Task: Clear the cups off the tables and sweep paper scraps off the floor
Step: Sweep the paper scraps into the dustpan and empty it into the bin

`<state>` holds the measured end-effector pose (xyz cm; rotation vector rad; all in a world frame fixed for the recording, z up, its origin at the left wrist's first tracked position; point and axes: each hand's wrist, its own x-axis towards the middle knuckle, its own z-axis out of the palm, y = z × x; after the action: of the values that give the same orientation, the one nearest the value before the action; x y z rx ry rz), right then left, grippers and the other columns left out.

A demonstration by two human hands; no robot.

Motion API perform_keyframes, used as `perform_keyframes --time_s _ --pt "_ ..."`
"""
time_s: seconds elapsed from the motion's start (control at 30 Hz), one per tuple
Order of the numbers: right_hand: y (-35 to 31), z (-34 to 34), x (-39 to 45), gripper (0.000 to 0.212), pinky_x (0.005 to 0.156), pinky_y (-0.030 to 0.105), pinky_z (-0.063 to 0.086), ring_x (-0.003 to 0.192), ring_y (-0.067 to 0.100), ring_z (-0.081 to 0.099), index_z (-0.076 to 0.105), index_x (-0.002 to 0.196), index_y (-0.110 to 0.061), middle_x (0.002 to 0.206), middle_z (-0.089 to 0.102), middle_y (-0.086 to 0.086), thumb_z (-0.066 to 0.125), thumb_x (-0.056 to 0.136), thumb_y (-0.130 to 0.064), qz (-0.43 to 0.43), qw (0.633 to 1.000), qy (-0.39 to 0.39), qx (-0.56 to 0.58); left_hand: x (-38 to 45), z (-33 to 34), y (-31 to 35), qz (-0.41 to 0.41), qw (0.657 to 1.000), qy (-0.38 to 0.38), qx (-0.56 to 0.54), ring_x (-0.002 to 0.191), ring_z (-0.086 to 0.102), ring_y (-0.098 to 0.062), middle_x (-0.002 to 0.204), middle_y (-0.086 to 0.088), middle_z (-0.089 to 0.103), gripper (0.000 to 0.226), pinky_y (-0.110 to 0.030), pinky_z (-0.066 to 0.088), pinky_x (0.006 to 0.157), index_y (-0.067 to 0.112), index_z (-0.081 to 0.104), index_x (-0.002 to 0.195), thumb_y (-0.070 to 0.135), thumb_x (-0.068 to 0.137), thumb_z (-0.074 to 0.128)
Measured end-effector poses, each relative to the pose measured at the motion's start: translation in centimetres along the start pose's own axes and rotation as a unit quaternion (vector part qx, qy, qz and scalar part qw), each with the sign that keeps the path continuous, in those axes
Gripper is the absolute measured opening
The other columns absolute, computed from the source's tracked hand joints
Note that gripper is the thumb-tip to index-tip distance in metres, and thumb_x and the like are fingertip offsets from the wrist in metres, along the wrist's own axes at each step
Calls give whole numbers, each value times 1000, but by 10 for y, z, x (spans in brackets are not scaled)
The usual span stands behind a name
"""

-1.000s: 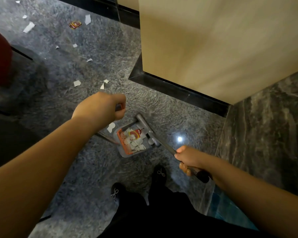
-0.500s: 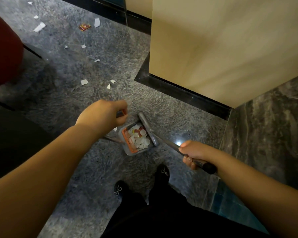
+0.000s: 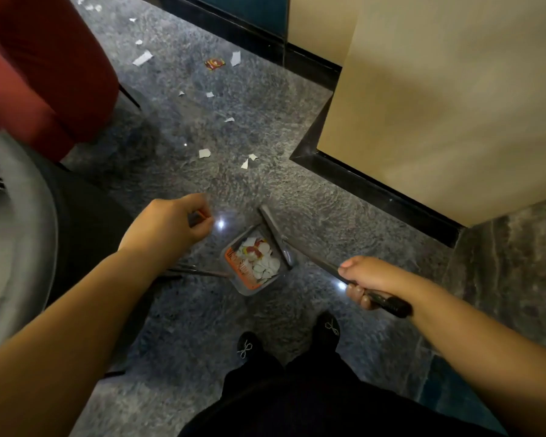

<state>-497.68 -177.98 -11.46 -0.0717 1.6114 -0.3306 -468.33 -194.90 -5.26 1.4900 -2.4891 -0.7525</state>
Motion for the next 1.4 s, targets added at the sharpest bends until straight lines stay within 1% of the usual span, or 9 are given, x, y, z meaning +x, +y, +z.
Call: perform_keyframes --time_s 0.07,0.17,0.33,0.67,0.8,1.03,1.13,1.3,1.4 --pt "-8 16 2 11 36 13 30 31 7 32 46 96 -17 41 43 2 39 104 -21 -3 1000 -3 -7 -8 -10 -16 -21 1000 9 5 61 55 -2 63 15 57 8 -27 42 58 26 64 81 29 83 72" --pt "-20 40 6 13 35 13 31 29 7 32 45 93 -19 39 42 2 38 104 -21 -3 1000 -5 -10 -16 -21 -36 -37 999 18 17 62 59 -12 65 9 60 10 -34 50 59 29 62 79 29 84 70" --pt "-41 68 26 13 37 11 30 29 8 31 44 91 -21 62 39 7 40 104 -19 -20 999 31 -37 -14 -27 -63 -48 999 6 20 68 63 -22 72 -2 66 7 -43 56 62 26 62 81 27 86 67" --pt "-74 110 78 17 36 14 33 35 11 35 44 93 -9 56 40 6 36 104 -20 -6 981 33 -191 15 -26 -91 -48 998 -5 43 69 60 -25 73 -3 61 13 -39 53 61 30 53 80 29 88 64" --pt "-67 131 78 22 37 12 31 30 9 32 39 84 -15 56 36 5 32 104 -18 5 979 -4 -204 18 -26 -95 -49 998 -4 42 67 58 -24 73 -4 60 12 -37 51 58 29 53 81 30 89 62" --pt "-57 143 52 6 36 12 29 31 6 33 42 107 -20 56 37 2 36 105 -21 37 989 -44 -139 15 -29 -97 -59 997 -2 41 67 57 -24 77 -5 62 9 -36 50 57 30 54 84 32 90 60" --pt "-52 141 40 17 36 12 30 30 6 33 40 121 -23 59 40 5 40 104 -19 22 991 -24 -129 11 -31 -100 -62 997 3 35 67 58 -26 77 -7 63 10 -39 52 58 28 54 82 31 89 60" --pt "-65 134 26 6 35 12 28 29 7 31 44 101 -20 59 38 5 39 104 -21 3 995 -5 -99 8 -38 -105 -87 996 24 13 60 55 -21 72 -5 62 12 -30 44 52 25 55 80 29 88 62" --pt "-79 123 25 4 36 11 29 29 7 31 43 101 -20 60 37 6 40 104 -19 -20 997 13 -78 15 -45 -104 -102 994 44 3 57 53 -17 67 0 58 11 -28 41 49 25 57 80 30 88 63"
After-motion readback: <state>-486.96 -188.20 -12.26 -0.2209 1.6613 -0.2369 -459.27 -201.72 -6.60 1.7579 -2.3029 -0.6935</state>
